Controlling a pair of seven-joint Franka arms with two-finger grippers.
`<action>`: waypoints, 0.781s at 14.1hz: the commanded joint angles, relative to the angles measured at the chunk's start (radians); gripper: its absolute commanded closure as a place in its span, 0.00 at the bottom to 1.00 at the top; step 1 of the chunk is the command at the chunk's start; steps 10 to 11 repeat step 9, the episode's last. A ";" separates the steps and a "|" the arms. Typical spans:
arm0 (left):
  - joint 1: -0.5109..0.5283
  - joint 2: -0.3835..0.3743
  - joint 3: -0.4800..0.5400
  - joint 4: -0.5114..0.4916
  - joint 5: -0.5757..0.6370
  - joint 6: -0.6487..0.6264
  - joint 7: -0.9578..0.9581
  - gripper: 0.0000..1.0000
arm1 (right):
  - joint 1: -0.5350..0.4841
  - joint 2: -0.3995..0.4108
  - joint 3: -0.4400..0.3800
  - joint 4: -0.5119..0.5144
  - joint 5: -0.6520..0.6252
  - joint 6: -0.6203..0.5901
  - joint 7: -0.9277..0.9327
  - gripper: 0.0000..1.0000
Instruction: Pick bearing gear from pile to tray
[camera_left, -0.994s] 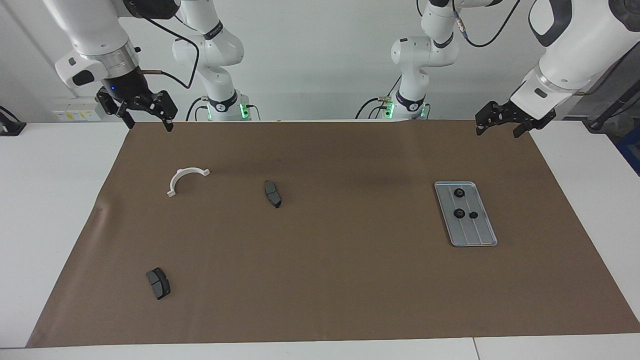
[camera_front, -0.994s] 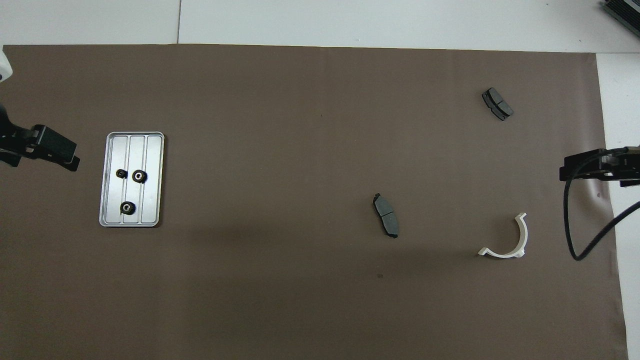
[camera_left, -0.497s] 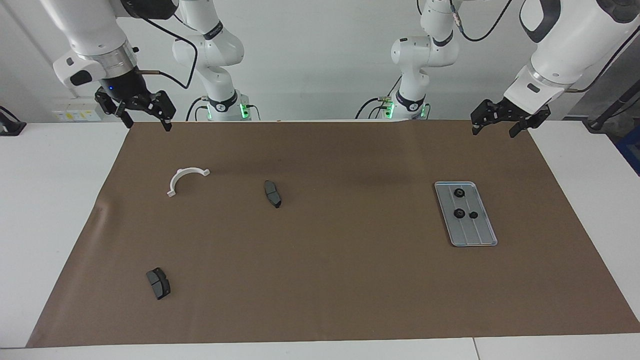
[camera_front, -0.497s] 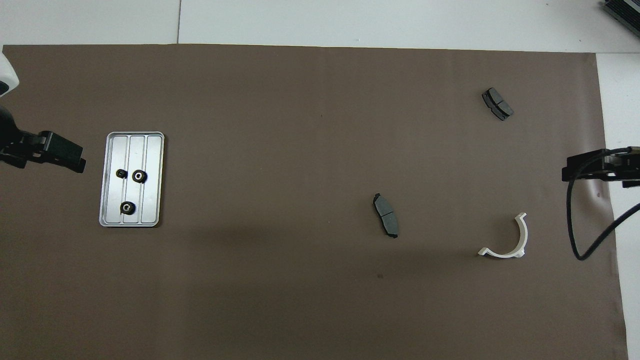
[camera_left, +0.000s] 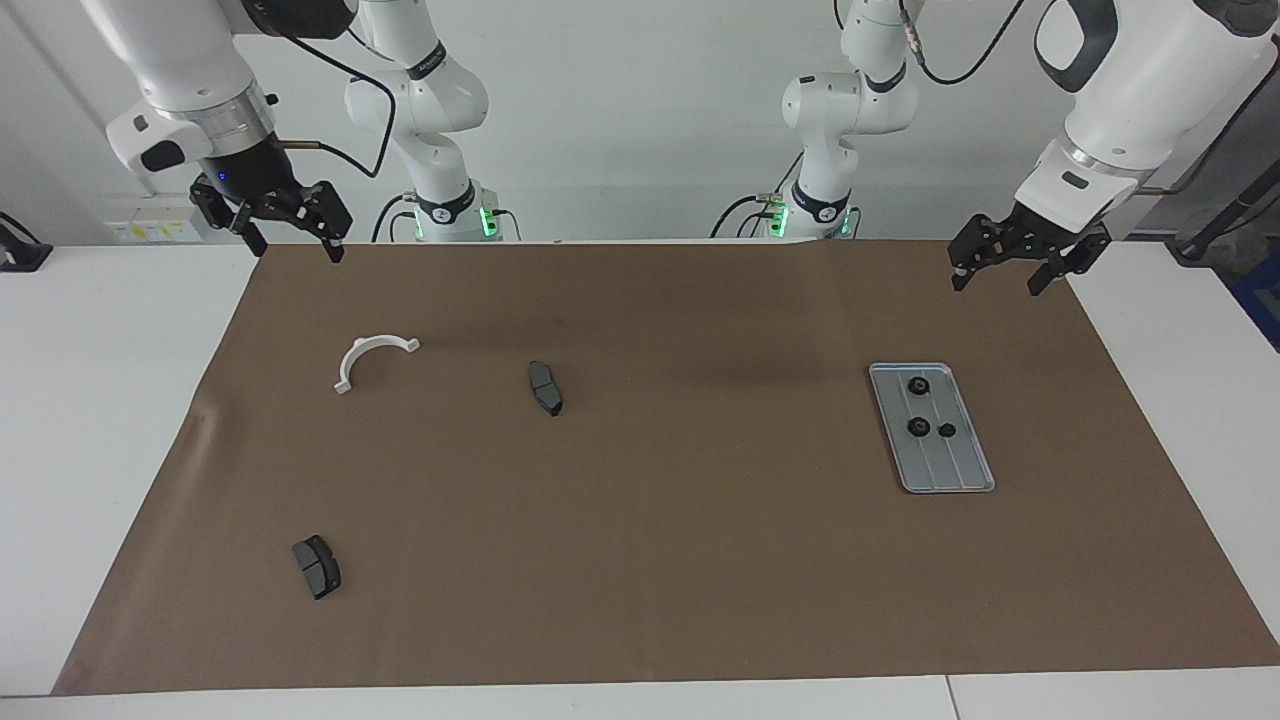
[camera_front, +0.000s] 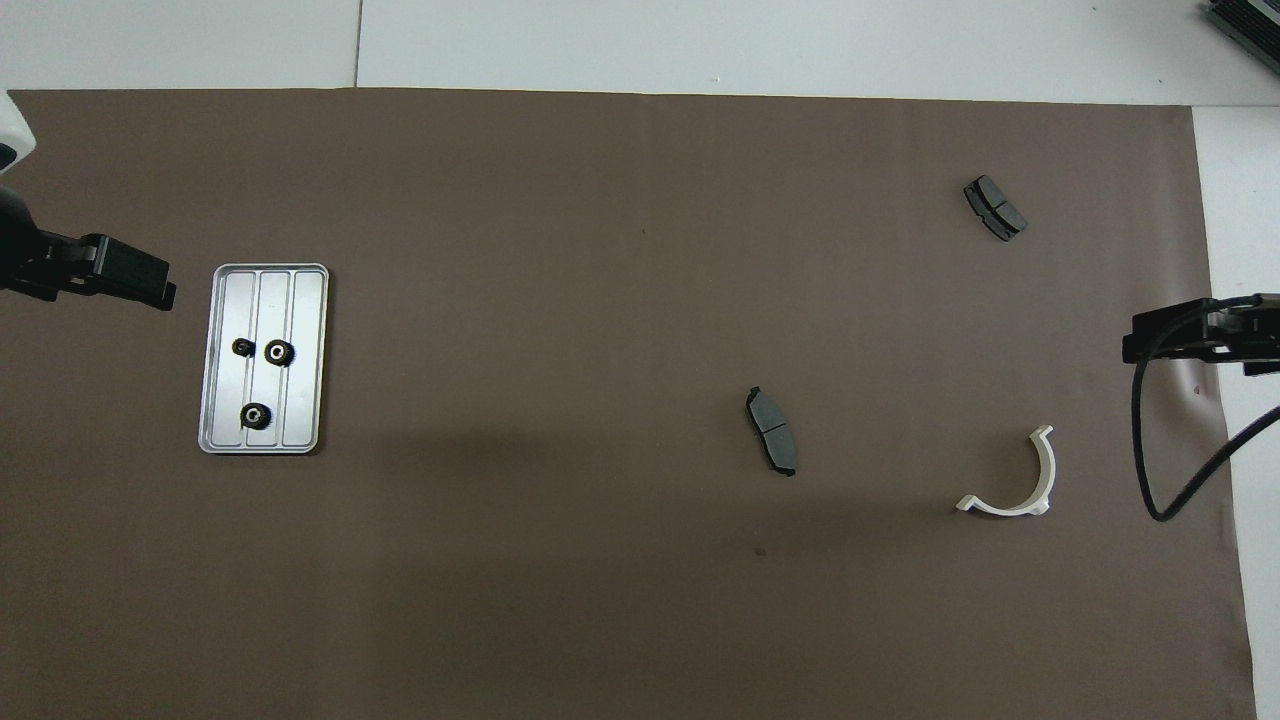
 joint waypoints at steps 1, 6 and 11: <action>-0.009 -0.037 0.006 -0.048 0.013 0.031 -0.005 0.00 | -0.001 -0.015 0.002 0.000 0.017 -0.021 0.003 0.00; -0.009 -0.037 0.006 -0.048 0.014 0.028 0.003 0.00 | -0.001 -0.016 0.002 0.000 0.017 -0.021 0.003 0.00; -0.009 -0.037 0.006 -0.048 0.014 0.016 0.001 0.00 | -0.001 -0.016 0.002 0.000 0.017 -0.021 0.003 0.00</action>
